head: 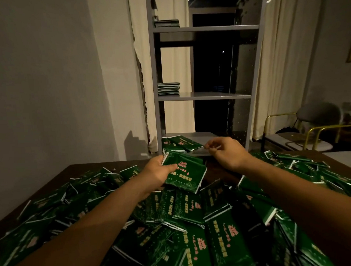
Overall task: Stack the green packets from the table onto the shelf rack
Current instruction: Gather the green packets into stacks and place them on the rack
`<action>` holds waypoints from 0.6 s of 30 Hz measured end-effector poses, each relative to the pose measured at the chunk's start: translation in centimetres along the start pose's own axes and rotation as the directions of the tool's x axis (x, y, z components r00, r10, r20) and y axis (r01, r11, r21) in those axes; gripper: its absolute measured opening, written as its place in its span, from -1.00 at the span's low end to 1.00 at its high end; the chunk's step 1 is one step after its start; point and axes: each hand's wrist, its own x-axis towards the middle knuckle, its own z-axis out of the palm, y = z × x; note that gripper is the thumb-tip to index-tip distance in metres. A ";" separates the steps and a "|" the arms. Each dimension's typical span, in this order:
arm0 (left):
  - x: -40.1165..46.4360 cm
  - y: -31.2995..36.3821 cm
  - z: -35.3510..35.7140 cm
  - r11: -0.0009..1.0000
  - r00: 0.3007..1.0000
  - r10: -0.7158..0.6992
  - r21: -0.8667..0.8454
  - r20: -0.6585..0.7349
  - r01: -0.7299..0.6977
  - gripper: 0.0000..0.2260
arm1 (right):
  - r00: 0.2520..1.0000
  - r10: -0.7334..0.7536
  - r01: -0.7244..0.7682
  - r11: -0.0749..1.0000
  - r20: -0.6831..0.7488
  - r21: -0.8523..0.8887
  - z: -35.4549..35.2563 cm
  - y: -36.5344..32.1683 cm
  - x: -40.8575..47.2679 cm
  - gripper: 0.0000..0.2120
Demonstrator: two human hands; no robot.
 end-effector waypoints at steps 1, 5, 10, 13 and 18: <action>0.5 -0.1 -0.2 1.000 1.000 -0.017 0.023 0.010 0.016 -0.82 | 0.999 -0.037 0.037 0.999 -0.036 -0.012 0.7 -0.2 1.0 -0.78; 1.6 -0.6 -0.4 0.988 0.995 -0.096 0.122 -0.020 0.098 -0.78 | 0.999 -0.031 0.029 0.994 0.014 0.105 3.2 -1.6 3.9 -0.69; 2.7 -1.7 -1.4 0.973 0.997 -0.066 0.222 0.043 0.055 -0.74 | 0.979 -0.102 0.159 0.921 0.174 -0.356 7.0 -1.9 7.7 -0.33; 3.2 -1.9 -2.0 0.976 0.994 -0.068 0.210 0.085 0.049 -0.85 | 0.961 -0.109 0.232 0.819 0.253 -0.525 8.6 -1.6 9.8 -0.29; 4.0 -1.9 -2.7 0.979 0.994 -0.045 0.201 0.097 0.025 -0.86 | 0.932 -0.250 0.354 0.778 0.261 -0.519 8.2 -0.5 10.2 -0.49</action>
